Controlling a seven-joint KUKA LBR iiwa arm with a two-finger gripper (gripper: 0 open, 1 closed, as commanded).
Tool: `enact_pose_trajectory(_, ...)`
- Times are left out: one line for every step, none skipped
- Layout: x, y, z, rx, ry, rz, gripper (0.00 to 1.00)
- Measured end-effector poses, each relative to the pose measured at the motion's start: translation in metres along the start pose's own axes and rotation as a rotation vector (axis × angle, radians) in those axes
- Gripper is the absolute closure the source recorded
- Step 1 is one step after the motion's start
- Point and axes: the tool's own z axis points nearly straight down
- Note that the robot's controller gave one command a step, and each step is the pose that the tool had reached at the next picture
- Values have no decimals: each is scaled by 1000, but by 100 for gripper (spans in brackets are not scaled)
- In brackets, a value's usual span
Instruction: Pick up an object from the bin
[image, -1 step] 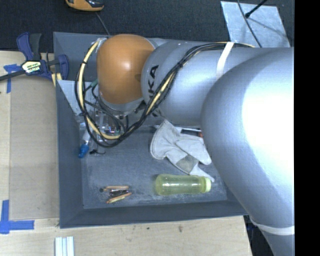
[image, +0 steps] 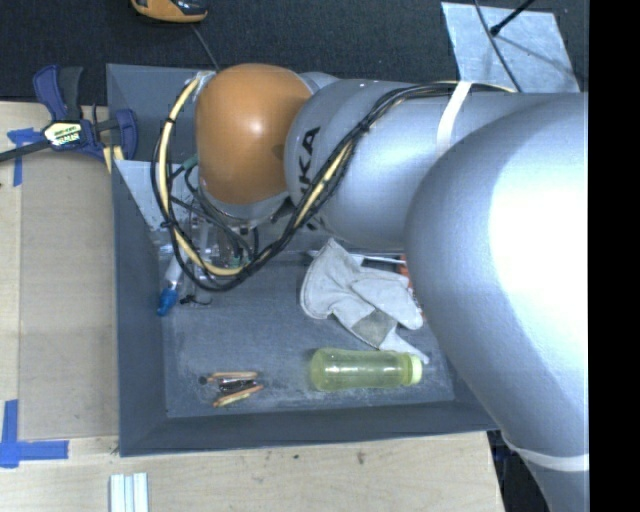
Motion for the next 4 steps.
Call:
enact_pose_trajectory(20,-46,51,-2,-4,68,0)
enact_pose_trajectory(8,-71,73,2,3,10,0)
enact_pose_trajectory(3,-83,43,1,1,63,0)
enact_pose_trajectory(0,-99,35,1,-2,-10,0)
